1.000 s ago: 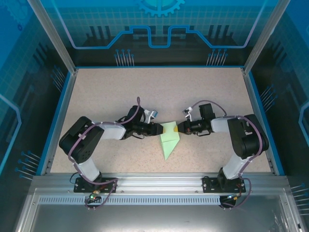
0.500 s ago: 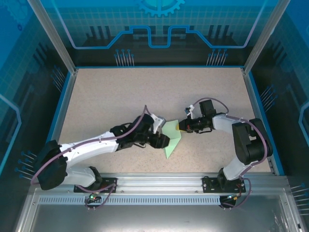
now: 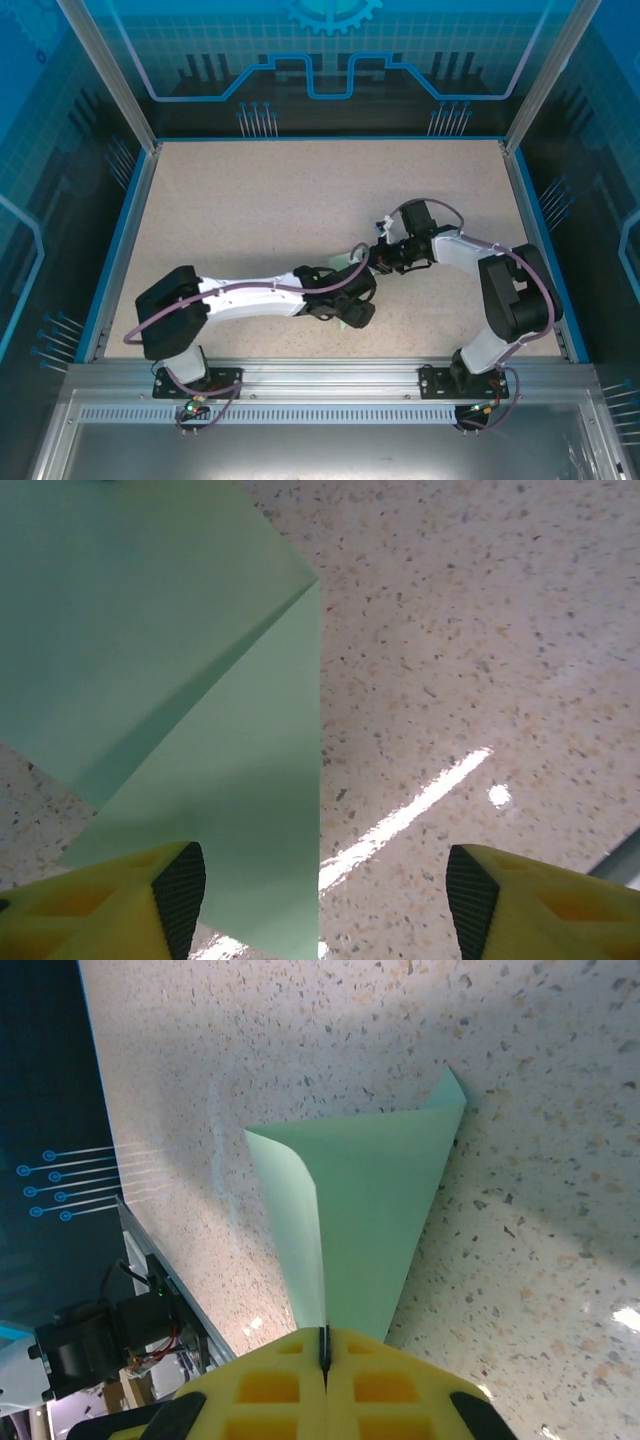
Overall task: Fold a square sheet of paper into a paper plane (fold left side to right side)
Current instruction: Fold the wing for the fifth time at the center of the table.
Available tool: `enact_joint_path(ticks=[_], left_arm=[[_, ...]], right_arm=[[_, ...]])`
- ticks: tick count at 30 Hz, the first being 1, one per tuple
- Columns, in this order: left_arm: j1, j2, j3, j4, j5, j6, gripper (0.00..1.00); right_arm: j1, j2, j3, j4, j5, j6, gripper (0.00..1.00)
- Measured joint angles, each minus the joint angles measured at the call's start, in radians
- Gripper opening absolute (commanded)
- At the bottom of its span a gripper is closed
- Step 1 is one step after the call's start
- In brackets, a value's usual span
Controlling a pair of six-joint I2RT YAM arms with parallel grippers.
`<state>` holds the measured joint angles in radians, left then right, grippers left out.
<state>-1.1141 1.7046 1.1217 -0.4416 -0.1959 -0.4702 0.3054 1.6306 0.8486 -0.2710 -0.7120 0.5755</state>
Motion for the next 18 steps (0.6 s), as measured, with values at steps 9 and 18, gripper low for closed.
enact_joint_path(ticks=[9, 18], left_arm=[[-0.033, 0.138, 0.116, -0.13, -0.127, -0.039, 0.56], [-0.034, 0.18, 0.141, -0.165, -0.149, -0.056, 0.43]], right_arm=[[0.02, 0.016, 0.014, -0.018, 0.018, 0.021, 0.0], [0.03, 0.043, 0.038, -0.021, 0.03, 0.024, 0.0]])
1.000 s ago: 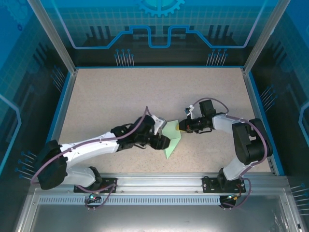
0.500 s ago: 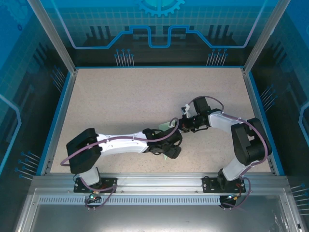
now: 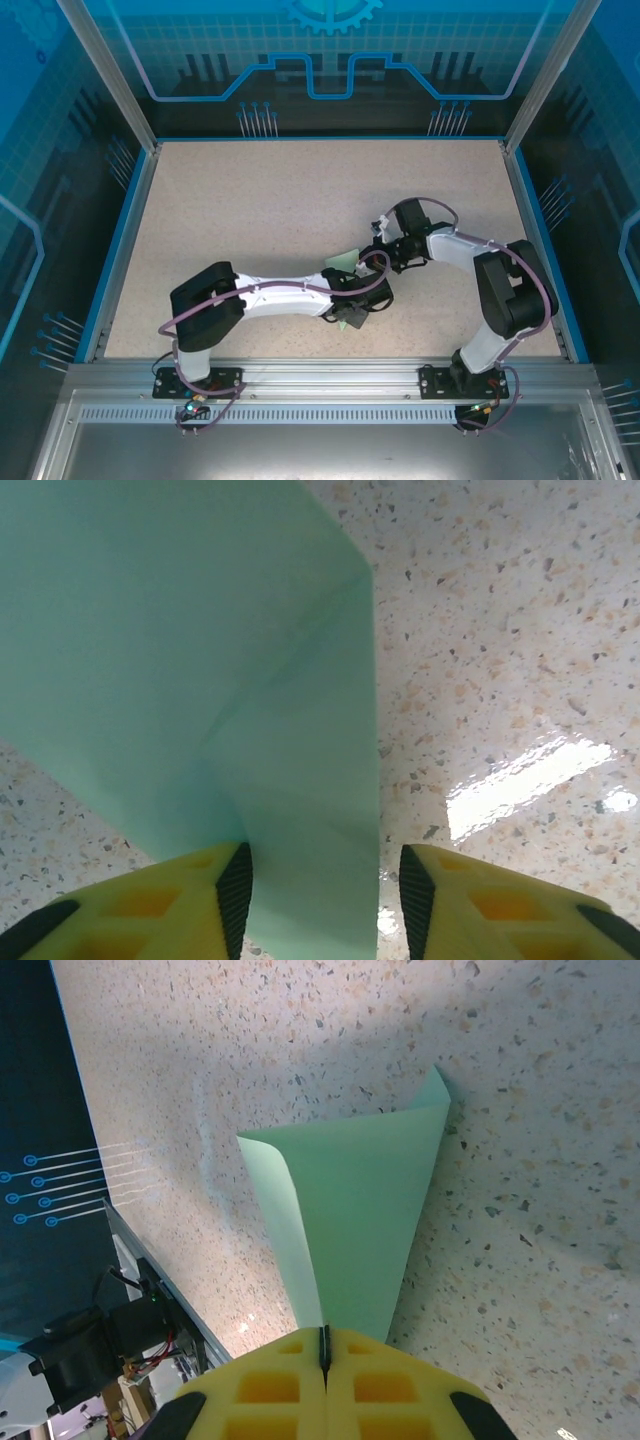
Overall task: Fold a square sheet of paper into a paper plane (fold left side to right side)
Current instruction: Fold the wing for the fifth time at the center of the table.
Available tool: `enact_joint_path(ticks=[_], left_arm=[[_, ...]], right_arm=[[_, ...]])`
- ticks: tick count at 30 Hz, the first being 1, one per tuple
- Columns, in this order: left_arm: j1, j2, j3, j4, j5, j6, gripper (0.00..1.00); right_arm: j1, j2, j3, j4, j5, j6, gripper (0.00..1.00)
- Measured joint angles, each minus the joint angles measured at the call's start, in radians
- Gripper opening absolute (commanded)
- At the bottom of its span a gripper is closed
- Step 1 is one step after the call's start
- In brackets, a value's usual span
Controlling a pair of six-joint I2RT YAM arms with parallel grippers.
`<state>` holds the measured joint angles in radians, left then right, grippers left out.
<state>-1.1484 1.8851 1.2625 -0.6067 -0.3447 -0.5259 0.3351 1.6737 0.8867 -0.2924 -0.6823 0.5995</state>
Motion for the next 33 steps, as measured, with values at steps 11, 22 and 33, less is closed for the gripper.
enact_joint_path(ticks=[11, 22, 33], left_arm=[[-0.001, 0.017, 0.005, -0.007, 0.001, -0.02, 0.31], [-0.001, 0.017, 0.005, -0.009, 0.001, -0.023, 0.18], [0.014, -0.023, -0.029, 0.037, 0.055, -0.026, 0.09]], right_arm=[[0.007, 0.018, 0.006, -0.008, 0.021, 0.0, 0.0], [0.008, 0.031, 0.025, -0.029, 0.029, -0.007, 0.1], [0.01, -0.074, 0.037, -0.043, 0.097, -0.042, 0.62]])
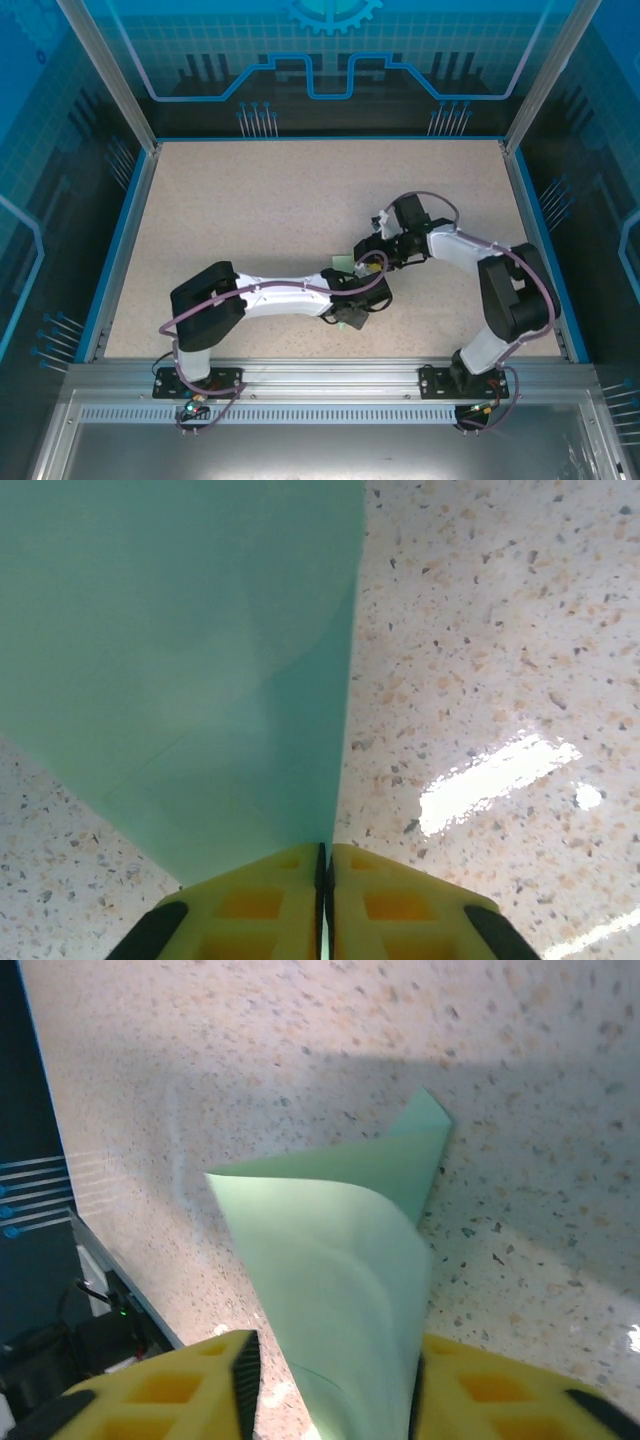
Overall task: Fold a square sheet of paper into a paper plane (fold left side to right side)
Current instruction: Fold the wing for the fifth time at the center of the table.
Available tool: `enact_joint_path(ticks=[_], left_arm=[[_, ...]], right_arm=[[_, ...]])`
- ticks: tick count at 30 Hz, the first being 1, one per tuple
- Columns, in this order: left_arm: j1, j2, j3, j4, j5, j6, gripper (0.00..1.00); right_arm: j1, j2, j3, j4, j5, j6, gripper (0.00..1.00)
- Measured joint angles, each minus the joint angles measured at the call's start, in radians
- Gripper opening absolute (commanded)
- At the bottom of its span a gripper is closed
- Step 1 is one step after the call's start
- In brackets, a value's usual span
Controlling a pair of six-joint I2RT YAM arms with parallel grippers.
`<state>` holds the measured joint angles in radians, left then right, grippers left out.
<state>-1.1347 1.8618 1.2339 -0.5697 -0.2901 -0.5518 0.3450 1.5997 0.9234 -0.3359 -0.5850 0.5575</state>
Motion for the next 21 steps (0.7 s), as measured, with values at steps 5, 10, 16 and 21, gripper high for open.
enact_joint_path(ticks=[5, 10, 16, 21], left_arm=[[0.032, -0.047, -0.046, 0.06, 0.063, -0.003, 0.08], [0.072, -0.085, -0.106, 0.14, 0.151, -0.024, 0.07], [0.14, -0.136, -0.207, 0.275, 0.28, -0.052, 0.07], [0.216, -0.183, -0.319, 0.415, 0.402, -0.089, 0.05]], right_arm=[[-0.027, -0.166, -0.008, 0.004, 0.075, -0.002, 0.85], [-0.096, -0.319, -0.104, 0.021, 0.145, -0.006, 0.97], [-0.138, -0.377, -0.198, 0.006, 0.177, -0.032, 0.99], [-0.143, -0.406, -0.262, 0.015, 0.174, -0.05, 0.99]])
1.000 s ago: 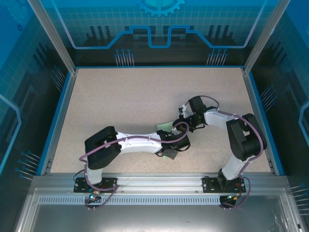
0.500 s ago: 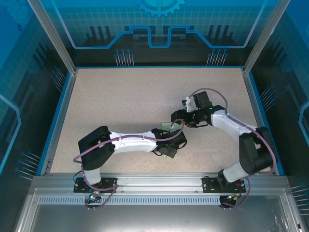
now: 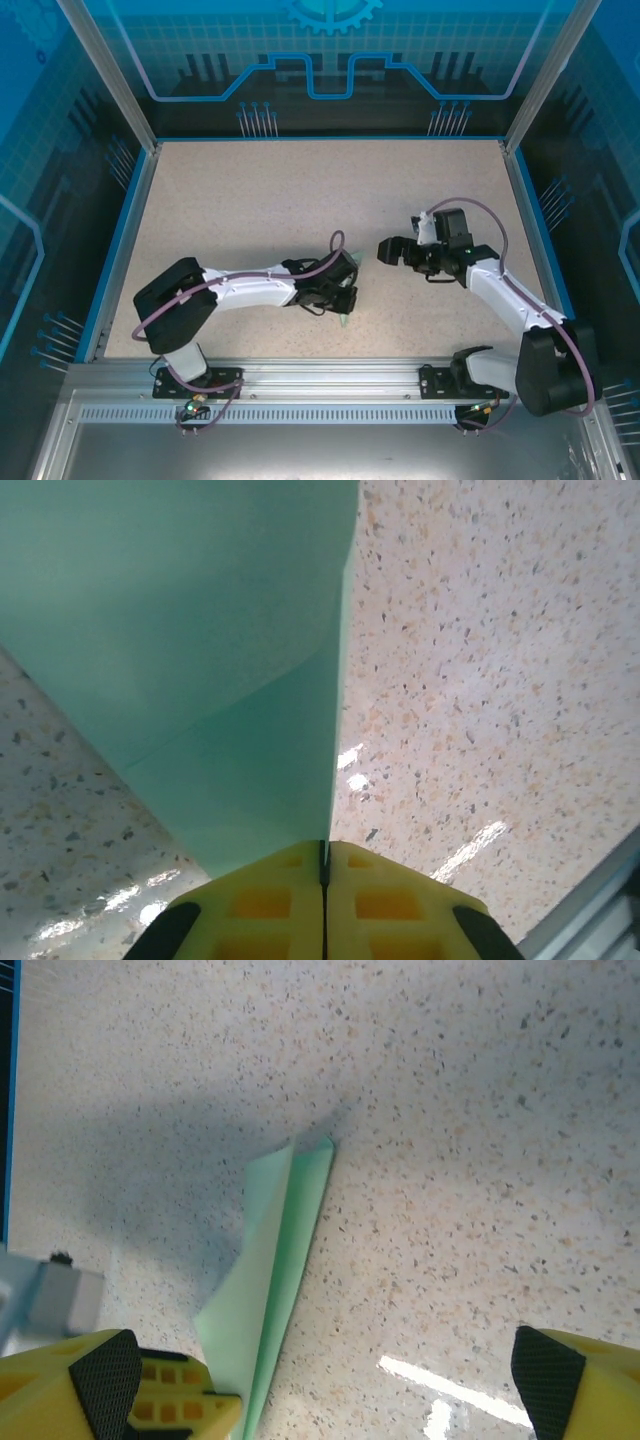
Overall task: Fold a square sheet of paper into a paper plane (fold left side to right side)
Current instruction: Fold the wing for the fifth time at the center of the table.
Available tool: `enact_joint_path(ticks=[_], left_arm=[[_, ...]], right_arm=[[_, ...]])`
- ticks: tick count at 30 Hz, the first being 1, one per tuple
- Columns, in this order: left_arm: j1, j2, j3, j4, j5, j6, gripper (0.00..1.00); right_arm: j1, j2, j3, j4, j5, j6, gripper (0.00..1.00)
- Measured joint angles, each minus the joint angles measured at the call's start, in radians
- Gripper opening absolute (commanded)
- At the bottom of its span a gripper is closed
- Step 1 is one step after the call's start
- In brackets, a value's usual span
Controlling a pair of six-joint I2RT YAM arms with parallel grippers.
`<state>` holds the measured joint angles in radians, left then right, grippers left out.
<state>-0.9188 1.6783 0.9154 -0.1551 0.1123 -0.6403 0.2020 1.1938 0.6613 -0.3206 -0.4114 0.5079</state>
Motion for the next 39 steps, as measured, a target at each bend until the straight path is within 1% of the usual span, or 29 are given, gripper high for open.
enact_joint_path(ticks=[6, 12, 15, 24, 32, 39], left_arm=[[0.075, -0.018, -0.106, 0.179, 0.13, -0.053, 0.05], [0.108, -0.01, -0.159, 0.339, 0.231, -0.101, 0.04], [0.122, 0.004, -0.18, 0.414, 0.268, -0.127, 0.04], [0.148, 0.042, -0.229, 0.567, 0.328, -0.184, 0.04], [0.179, 0.101, -0.296, 0.718, 0.37, -0.242, 0.03], [0.203, 0.135, -0.32, 0.817, 0.407, -0.258, 0.02]], right_arm=[[0.001, -0.005, -0.072, 0.045, -0.019, 0.0, 0.99], [0.025, -0.002, -0.108, 0.092, -0.028, 0.001, 0.99], [0.044, 0.013, -0.124, 0.127, -0.035, 0.009, 0.96], [0.129, 0.063, -0.143, 0.235, -0.034, 0.069, 0.84], [0.185, 0.134, -0.143, 0.309, -0.015, 0.109, 0.82], [0.22, 0.187, -0.143, 0.362, -0.009, 0.131, 0.79]])
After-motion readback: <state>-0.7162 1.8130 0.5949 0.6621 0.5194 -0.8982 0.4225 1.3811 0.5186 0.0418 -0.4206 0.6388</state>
